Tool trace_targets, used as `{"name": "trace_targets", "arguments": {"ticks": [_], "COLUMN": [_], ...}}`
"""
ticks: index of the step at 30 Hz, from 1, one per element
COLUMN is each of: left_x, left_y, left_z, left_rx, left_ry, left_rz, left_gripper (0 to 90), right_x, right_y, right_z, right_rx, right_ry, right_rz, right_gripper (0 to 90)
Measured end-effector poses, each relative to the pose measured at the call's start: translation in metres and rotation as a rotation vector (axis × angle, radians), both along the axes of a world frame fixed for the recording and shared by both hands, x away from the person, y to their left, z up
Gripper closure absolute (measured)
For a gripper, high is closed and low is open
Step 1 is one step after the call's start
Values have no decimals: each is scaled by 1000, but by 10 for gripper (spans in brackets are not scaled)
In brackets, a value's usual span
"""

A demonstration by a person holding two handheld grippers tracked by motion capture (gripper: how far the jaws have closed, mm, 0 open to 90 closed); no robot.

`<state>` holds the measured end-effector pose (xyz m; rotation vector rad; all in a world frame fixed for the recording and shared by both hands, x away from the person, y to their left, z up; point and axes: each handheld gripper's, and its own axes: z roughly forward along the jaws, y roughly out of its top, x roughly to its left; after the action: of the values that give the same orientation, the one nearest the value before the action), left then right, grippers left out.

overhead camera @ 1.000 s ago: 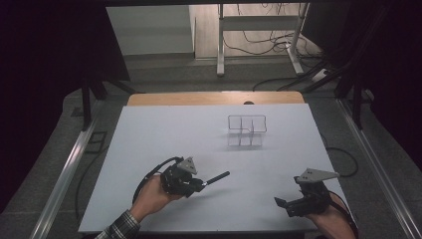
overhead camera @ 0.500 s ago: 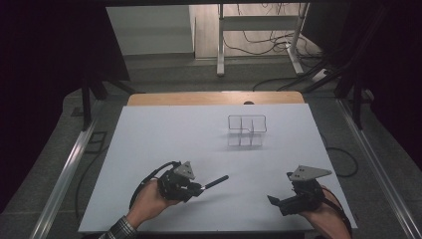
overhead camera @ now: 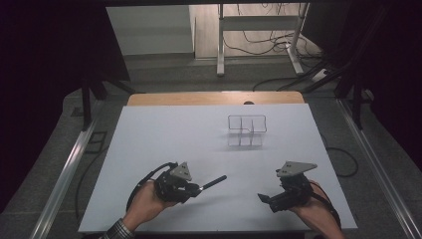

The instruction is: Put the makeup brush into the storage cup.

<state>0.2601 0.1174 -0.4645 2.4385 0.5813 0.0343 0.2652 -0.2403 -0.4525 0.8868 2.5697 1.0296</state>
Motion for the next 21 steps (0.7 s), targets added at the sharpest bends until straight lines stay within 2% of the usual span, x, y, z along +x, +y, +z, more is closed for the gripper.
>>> {"name": "trace_targets", "arguments": {"ticks": [12, 21], "left_x": [2, 3], "left_y": [-4, -10], "left_z": [-2, -3], "left_rx": [4, 6], "left_ry": [4, 10], "left_rz": [-16, -32], "left_gripper": [770, 770], "right_x": [11, 15], "right_y": [31, 56], "right_z": [2, 2], "right_rx": [-9, -54], "right_ry": [-6, 11], "right_rz": [32, 101], "right_gripper": [0, 0]}}
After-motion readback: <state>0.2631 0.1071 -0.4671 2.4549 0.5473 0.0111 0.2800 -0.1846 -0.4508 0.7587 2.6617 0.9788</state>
